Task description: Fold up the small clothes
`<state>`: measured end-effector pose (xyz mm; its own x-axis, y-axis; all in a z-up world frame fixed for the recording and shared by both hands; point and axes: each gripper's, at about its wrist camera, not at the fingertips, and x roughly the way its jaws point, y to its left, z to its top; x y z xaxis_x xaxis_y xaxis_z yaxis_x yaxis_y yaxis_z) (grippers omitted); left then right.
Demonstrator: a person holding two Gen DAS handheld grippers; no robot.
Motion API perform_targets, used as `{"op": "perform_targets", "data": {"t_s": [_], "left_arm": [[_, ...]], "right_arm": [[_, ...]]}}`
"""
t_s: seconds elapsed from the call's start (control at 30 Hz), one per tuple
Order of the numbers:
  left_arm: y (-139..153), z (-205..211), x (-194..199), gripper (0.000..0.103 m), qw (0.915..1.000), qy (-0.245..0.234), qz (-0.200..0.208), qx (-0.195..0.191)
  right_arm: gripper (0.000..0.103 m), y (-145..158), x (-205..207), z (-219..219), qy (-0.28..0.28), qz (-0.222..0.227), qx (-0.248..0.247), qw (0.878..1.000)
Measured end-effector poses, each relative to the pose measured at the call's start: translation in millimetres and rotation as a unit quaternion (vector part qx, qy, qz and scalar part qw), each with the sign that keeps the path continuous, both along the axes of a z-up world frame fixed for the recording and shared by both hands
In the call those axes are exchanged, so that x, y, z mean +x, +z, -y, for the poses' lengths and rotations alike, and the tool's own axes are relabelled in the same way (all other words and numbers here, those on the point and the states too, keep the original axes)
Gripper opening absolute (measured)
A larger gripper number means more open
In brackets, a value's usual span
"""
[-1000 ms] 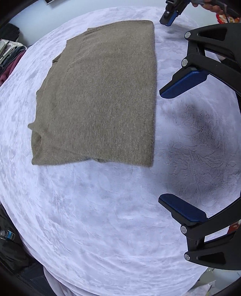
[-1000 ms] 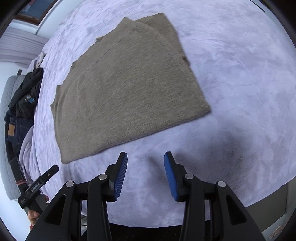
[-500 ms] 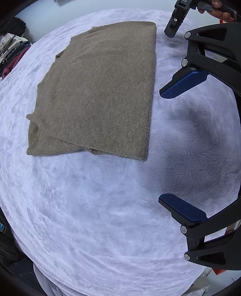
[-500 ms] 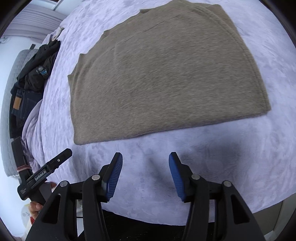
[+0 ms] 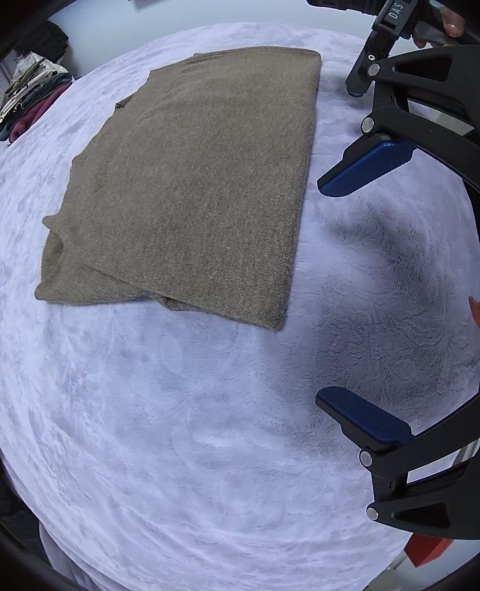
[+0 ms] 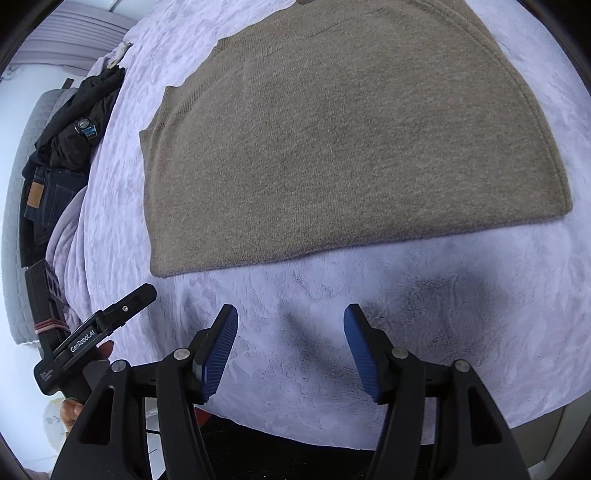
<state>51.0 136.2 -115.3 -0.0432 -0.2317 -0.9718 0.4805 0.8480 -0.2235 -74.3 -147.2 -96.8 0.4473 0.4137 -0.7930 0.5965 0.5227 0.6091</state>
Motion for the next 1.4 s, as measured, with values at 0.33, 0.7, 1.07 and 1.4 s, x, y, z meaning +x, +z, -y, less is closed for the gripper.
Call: {"op": "perform_targets", "data": {"t_s": [0.33,0.7,1.07,1.4], "left_arm": [[-16.1,-0.7,-0.9,0.103,0.9999,0.008,-0.009,0.004],[-19.6,3.1,-1.5,0.103,0.9943,0.040,-0.050,-0.085],[-18.8,20.9,-4.1,0.103,0.9764,0.079,-0.111,-0.168],[-30.4,32.4,2.2,0.103,0.9524,0.130,-0.162,-0.223]], "right_arm": [[0.064,-12.3,3.4,-12.0,0.024,0.035,0.018,0.999],[0.064,-36.1,14.8,-9.1,-0.003,0.093,0.080,0.992],[0.064,-56.5,22.2,16.9,-0.097,0.134,0.160,0.973],[0.016,-71.6,23.1,28.5,-0.132,0.184,0.232,0.946]]}}
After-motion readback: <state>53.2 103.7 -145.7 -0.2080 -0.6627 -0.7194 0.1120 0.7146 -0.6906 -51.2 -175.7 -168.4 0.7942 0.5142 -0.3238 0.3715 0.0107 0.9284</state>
